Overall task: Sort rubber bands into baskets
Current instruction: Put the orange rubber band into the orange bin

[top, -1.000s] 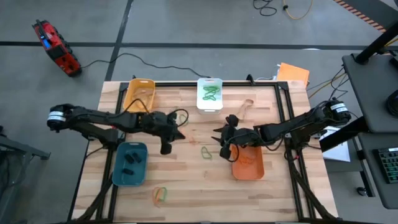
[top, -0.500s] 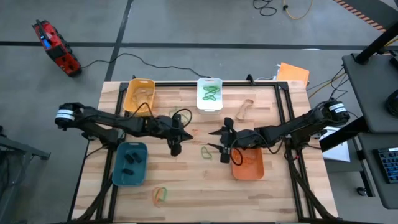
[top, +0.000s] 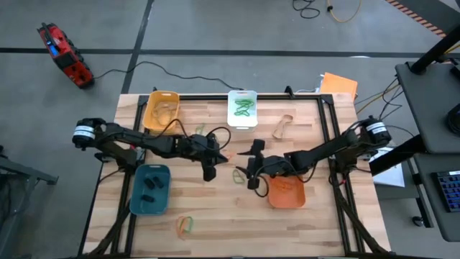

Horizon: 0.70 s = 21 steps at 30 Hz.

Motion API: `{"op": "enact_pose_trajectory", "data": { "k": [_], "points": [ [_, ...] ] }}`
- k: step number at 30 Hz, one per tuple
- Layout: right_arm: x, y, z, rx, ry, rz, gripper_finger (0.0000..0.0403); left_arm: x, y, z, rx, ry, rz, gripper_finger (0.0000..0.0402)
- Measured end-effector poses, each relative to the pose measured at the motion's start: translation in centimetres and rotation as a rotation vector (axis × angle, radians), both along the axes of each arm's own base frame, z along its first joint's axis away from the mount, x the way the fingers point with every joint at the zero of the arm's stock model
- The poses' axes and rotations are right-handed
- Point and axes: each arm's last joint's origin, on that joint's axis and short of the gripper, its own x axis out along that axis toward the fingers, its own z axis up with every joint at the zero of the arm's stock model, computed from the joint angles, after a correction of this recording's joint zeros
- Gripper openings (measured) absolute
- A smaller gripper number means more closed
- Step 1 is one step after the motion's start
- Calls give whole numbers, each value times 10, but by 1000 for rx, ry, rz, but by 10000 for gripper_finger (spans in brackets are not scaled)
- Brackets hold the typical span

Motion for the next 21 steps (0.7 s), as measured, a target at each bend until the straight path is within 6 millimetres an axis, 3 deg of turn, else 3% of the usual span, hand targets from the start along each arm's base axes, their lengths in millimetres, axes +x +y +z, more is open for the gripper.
{"op": "enact_pose_trajectory", "data": {
  "k": [13,17,21],
  "points": [
    [35,-2,-9,-252,91,-73,218,0,-1,3,-8,-19,-18,0],
    [42,-1,-10,-308,124,-79,182,0,-1,3,-8,-13,-19,0],
    [45,0,-9,-314,152,-76,119,0,-1,2,-5,-13,-21,0]
  ]
}}
